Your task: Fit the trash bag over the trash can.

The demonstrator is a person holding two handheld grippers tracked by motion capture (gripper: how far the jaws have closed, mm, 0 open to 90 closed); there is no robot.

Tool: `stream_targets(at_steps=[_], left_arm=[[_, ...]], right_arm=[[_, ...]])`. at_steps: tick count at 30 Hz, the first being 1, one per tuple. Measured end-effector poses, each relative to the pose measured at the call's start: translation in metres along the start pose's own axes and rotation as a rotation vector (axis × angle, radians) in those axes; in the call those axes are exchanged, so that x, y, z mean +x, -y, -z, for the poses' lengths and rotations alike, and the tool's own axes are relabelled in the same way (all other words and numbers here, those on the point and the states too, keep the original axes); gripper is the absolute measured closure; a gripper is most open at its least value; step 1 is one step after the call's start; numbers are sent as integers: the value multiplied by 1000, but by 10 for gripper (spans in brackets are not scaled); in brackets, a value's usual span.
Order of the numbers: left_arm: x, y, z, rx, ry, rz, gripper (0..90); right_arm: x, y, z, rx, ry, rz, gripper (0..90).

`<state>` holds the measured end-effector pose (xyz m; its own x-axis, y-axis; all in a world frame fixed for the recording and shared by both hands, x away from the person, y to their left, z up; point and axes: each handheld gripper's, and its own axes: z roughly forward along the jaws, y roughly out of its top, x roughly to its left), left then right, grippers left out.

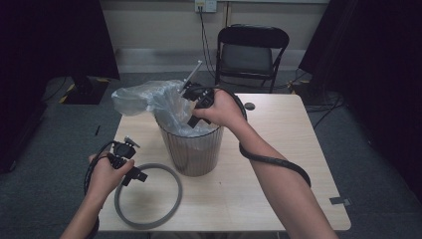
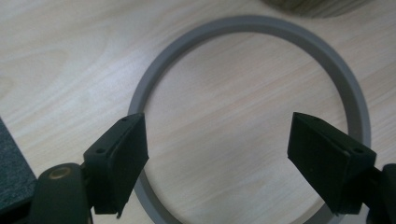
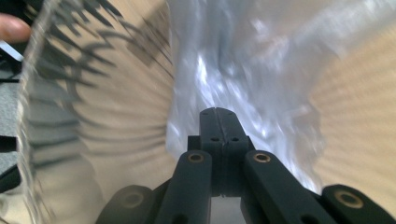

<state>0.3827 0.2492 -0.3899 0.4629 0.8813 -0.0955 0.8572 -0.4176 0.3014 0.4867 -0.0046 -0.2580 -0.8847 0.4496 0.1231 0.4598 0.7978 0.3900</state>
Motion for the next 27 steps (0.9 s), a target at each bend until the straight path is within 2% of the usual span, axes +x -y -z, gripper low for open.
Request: stream_targets(at_steps=[2, 4, 5, 6, 8, 9, 11, 12, 13, 14, 15, 17, 19, 21, 22, 23, 27], left_arm=[[-2, -4, 4, -2, -2, -18, 198], [-5, -6, 6, -11, -4, -18, 197], [-7, -7, 6, -14, -1, -13, 197], [-7, -9, 7, -13, -1, -32, 197], [-10, -11, 6, -13, -2, -35, 196], [-11, -12, 6, -14, -3, -37, 196], [-14, -14, 6, -11, -2, -36, 197], [-15, -15, 5, -13, -4, -44, 196], [-17, -15, 5, -14, -7, -28, 196], [-16, -16, 4, -13, -1, -47, 197], [-17, -17, 4, -9, 2, -52, 196], [-19, -18, 3, -13, -3, -39, 197], [-19, -18, 3, -7, 2, -35, 197], [-20, -19, 4, -13, 2, -35, 197], [-19, -20, 4, -13, 3, -49, 197], [-20, -20, 5, -15, 4, -42, 197], [-19, -22, 7, -18, -2, -53, 197]], right_arm=[[-3, 6, 4, 5, 13, -7, 900], [-5, 12, 10, -8, 28, -10, 900], [-7, 15, 13, -17, 26, -15, 818], [-9, 18, 17, -31, 43, -25, 713], [-11, 23, 24, -42, 86, -1, 642], [-13, 26, 27, -45, 99, -3, 576], [-16, 31, 32, -41, 123, 18, 564], [-17, 34, 33, -24, 111, 21, 557], [-18, 36, 33, -15, 110, 29, 524], [-19, 38, 33, -10, 119, 37, 463], [-20, 40, 32, -10, 122, 39, 448], [-19, 42, 33, -26, 97, 25, 396], [-18, 41, 31, -10, 108, 53, 413], [-17, 40, 30, 16, 109, 63, 434], [-15, 40, 29, 36, 109, 70, 431], [-14, 41, 29, 47, 121, 76, 431], [-14, 49, 33, 68, 119, 65, 442]])
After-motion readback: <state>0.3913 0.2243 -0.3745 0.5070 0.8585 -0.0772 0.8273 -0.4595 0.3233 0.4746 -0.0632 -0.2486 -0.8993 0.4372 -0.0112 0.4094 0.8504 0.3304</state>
